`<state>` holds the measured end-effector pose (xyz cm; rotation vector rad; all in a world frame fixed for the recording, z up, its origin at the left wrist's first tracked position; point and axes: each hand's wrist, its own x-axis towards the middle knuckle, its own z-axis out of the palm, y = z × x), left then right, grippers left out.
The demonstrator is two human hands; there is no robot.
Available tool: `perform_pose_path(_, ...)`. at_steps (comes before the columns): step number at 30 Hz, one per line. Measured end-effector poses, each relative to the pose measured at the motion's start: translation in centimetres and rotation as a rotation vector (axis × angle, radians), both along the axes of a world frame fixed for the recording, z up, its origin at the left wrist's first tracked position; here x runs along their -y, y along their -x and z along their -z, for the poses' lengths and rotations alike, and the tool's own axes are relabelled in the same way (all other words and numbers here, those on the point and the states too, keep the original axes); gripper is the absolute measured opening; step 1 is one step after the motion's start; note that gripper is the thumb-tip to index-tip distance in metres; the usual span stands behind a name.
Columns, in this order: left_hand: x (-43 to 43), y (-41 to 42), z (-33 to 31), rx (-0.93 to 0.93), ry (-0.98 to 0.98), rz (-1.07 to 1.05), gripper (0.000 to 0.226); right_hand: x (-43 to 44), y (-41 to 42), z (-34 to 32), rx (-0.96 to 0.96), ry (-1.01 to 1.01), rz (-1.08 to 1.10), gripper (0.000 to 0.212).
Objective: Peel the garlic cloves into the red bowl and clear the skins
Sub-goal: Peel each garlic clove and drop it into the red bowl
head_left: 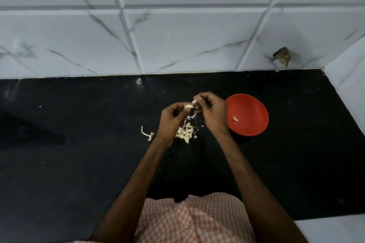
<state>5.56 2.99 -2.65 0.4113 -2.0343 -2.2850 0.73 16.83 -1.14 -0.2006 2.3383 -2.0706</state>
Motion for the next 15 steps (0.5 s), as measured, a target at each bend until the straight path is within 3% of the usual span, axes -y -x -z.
perform_pose_path(4,0.1,0.2,0.2,-0.027,0.049,-0.045,0.015,0.1,-0.1,0.0,0.077,0.109,0.021,0.012)
perform_pose_path(11,0.3,-0.2,0.1,-0.042,0.001,-0.082,0.012,-0.4,0.0,0.2,-0.009,-0.186,-0.180,0.011)
perform_pose_path(15,0.1,-0.2,0.3,-0.052,-0.069,-0.091,0.018,0.6,-0.3,0.3,0.012,-0.121,-0.101,0.012)
